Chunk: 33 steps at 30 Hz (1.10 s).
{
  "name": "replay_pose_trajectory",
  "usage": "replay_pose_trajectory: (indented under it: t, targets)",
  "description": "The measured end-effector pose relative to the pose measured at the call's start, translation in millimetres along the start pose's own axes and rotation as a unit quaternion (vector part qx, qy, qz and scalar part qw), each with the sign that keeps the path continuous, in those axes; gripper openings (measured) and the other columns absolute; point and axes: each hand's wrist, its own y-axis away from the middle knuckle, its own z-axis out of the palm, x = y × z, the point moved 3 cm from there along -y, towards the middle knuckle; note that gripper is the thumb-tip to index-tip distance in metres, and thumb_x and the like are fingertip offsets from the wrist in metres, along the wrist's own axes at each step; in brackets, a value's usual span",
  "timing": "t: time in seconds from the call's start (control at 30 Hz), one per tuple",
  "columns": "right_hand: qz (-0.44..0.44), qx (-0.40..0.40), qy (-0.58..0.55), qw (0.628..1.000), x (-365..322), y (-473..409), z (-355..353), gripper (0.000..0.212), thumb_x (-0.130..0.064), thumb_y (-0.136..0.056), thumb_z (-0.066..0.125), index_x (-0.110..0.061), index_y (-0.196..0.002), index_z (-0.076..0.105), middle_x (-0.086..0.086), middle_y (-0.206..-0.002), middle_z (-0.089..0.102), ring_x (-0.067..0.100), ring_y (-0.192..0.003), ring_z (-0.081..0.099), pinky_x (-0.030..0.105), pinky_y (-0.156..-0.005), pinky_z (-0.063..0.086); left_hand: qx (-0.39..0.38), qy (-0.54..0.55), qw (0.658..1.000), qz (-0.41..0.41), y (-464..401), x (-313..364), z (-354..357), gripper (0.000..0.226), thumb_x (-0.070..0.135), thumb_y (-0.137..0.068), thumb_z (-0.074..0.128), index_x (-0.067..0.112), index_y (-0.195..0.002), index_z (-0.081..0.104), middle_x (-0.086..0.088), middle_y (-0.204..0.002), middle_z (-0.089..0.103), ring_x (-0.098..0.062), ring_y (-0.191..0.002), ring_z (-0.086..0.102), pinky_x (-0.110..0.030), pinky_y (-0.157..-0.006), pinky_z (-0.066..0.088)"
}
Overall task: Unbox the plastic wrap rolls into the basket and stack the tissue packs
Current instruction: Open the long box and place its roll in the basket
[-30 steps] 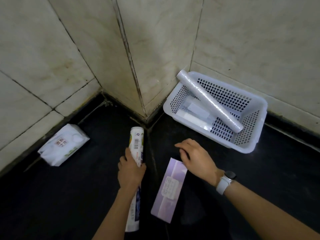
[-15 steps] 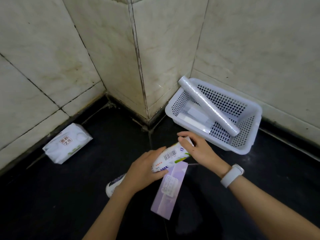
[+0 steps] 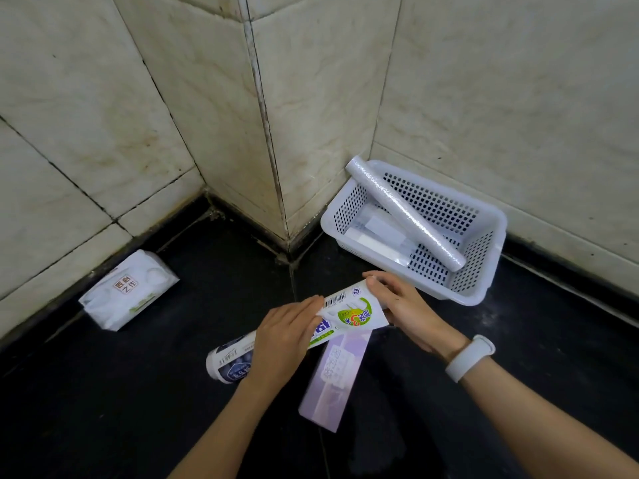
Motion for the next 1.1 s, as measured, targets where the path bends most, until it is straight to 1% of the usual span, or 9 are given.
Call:
replay_pose_trajectory:
  t: [0.17, 0.3, 0.43, 0.5, 0.6, 0.7, 0.9, 1.0, 1.1]
  targets:
    - [0.002, 0.014, -0.023, 1.0, 4, -1, -3, 0.014, -0.032, -0.089, 0.052, -0.022, -0.094, 0.061, 0.001, -0.086, 0.065, 0.003, -0.064, 0.067, 0.016, -0.054, 0.052, 0.006, 0.035, 0.999, -0.019, -2, -4, 3, 0.027, 0.022, -0.087, 0.053, 0.009, -0.105, 0.068, -0.003, -0.101, 0.074, -0.014, -0.085, 0.069, -0.026, -0.077, 0.05]
    - [-0.001, 0.049, 0.082, 0.995, 6, -4, -5, 0.031, -0.049, -0.086, 0.05, -0.021, -0.092, 0.061, -0.009, -0.062, 0.064, 0.003, -0.045, 0.053, 0.014, -0.046, 0.044, 0.016, 0.085, 0.992, -0.096, -6, -9, 3, 0.025, 0.012, -0.089, 0.056, 0.012, -0.113, 0.063, -0.004, -0.107, 0.069, -0.018, -0.093, 0.065, -0.026, -0.083, 0.043]
    - [-0.025, 0.062, 0.097, 0.993, 5, -8, -3, 0.034, -0.052, -0.083, 0.051, -0.02, -0.089, 0.061, -0.006, -0.056, 0.064, 0.006, -0.041, 0.05, 0.013, -0.042, 0.04, -0.081, 0.052, 0.994, -0.05, -2, -2, 6, 0.055, 0.049, -0.083, 0.049, 0.026, -0.133, 0.044, 0.007, -0.13, 0.053, -0.009, -0.115, 0.05, -0.027, -0.097, 0.035]
    - [-0.031, 0.056, 0.103, 0.993, 3, -10, -3, 0.028, -0.046, -0.084, 0.053, -0.02, -0.09, 0.06, -0.002, -0.065, 0.066, 0.006, -0.042, 0.052, 0.013, -0.042, 0.042, -0.104, 0.025, 0.994, -0.034, 0, -1, 7, 0.063, 0.05, -0.081, 0.055, 0.027, -0.137, 0.037, 0.006, -0.133, 0.051, -0.011, -0.118, 0.048, -0.027, -0.096, 0.032]
    - [-0.041, 0.027, 0.129, 0.99, 2, -11, -7, 0.007, -0.03, -0.088, 0.052, -0.029, -0.093, 0.057, 0.0, -0.084, 0.062, 0.009, -0.059, 0.058, 0.016, -0.051, 0.047, -0.056, 0.035, 0.997, -0.028, -3, -4, 1, 0.049, 0.033, -0.087, 0.051, 0.019, -0.133, 0.046, -0.003, -0.121, 0.063, -0.019, -0.104, 0.061, -0.031, -0.084, 0.045]
    - [-0.055, -0.008, 0.178, 0.982, 4, -7, -10, 0.017, -0.022, -0.087, 0.052, -0.038, -0.091, 0.052, -0.003, -0.097, 0.054, 0.014, -0.081, 0.056, 0.024, -0.063, 0.052, -0.02, 0.046, 0.998, -0.043, -8, -10, -6, 0.037, 0.025, -0.087, 0.051, 0.014, -0.122, 0.058, -0.005, -0.111, 0.068, -0.023, -0.092, 0.067, -0.031, -0.076, 0.05]
    - [-0.115, -0.005, 0.216, 0.97, -4, -1, -6, 0.016, -0.027, -0.086, 0.057, -0.034, -0.099, 0.05, -0.006, -0.099, 0.055, 0.016, -0.087, 0.055, 0.035, -0.079, 0.052, 0.052, -0.025, 0.984, -0.169, -35, -31, -29, 0.015, 0.015, -0.092, 0.05, 0.003, -0.097, 0.06, -0.018, -0.073, 0.066, -0.036, -0.063, 0.061, -0.032, -0.056, 0.038]
    - [-0.176, 0.025, 0.21, 0.961, -21, 5, -16, 0.019, -0.025, -0.089, 0.053, -0.043, -0.095, 0.05, -0.019, -0.099, 0.053, 0.006, -0.087, 0.052, 0.032, -0.079, 0.047, 0.099, -0.06, 0.972, -0.203, -50, -42, -45, 0.02, 0.017, -0.095, 0.045, 0.001, -0.096, 0.058, -0.016, -0.07, 0.063, -0.029, -0.056, 0.056, -0.031, -0.051, 0.037]
    - [-0.239, 0.122, 0.187, 0.945, -39, 10, -39, 0.016, -0.022, -0.092, 0.047, -0.035, -0.098, 0.053, -0.022, -0.097, 0.052, 0.002, -0.086, 0.05, 0.035, -0.079, 0.045, 0.091, -0.091, 0.969, -0.213, -58, -48, -49, 0.021, 0.018, -0.096, 0.042, 0.005, -0.104, 0.057, -0.014, -0.078, 0.064, -0.026, -0.061, 0.055, -0.032, -0.054, 0.036]
